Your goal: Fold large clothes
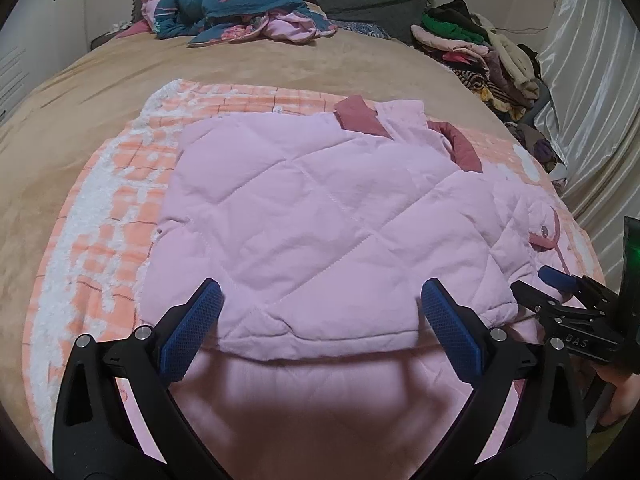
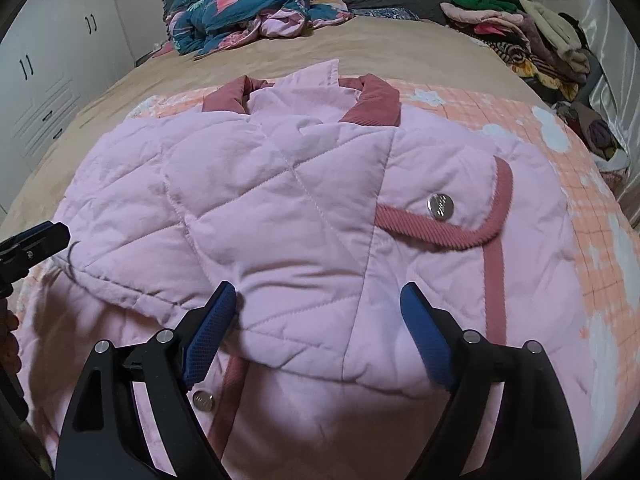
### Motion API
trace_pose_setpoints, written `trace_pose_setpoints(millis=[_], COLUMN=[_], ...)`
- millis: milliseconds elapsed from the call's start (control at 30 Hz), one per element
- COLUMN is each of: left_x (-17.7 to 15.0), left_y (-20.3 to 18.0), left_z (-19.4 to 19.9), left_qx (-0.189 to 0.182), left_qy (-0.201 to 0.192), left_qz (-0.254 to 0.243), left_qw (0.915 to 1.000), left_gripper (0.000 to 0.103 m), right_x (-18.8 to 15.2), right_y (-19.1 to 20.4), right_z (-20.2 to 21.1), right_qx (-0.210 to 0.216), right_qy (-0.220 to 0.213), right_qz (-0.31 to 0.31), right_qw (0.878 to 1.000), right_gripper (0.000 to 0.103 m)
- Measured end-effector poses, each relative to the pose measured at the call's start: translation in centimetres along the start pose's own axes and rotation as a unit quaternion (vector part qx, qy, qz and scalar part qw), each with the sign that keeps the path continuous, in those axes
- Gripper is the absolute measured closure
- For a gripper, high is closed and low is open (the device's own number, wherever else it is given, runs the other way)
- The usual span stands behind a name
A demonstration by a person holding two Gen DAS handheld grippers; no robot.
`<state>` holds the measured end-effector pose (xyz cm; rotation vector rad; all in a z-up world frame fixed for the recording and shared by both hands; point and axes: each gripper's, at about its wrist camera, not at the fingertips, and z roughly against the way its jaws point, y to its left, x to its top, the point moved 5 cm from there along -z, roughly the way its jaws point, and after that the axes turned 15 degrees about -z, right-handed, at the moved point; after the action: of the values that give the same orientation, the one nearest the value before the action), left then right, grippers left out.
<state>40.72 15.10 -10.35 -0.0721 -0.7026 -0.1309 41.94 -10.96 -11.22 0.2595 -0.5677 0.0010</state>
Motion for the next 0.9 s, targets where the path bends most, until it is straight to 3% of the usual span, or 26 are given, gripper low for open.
trace_pose_setpoints(millis=[267, 900], left_x=[0.2, 0.5], left_y=[-0.1, -0.5], left_z=[1.3, 5.4], left_qx=[-0.003, 0.005], left_qy=[-0.010, -0.041], left_qz=[0.001, 0.001], left_qw=[0.9999, 0.9991], left_gripper=[0.010, 0.009], right_x=[-0.4, -1.3], right_y=[-0.2, -0.1], right_z=[2.8, 9.4], right_qx=[0.018, 0.048], right_qy=[-0.017, -0.065], right_qz=[-0.024, -0.044], right_qw=[0.999, 0.996], right_gripper=[0.008, 0.005])
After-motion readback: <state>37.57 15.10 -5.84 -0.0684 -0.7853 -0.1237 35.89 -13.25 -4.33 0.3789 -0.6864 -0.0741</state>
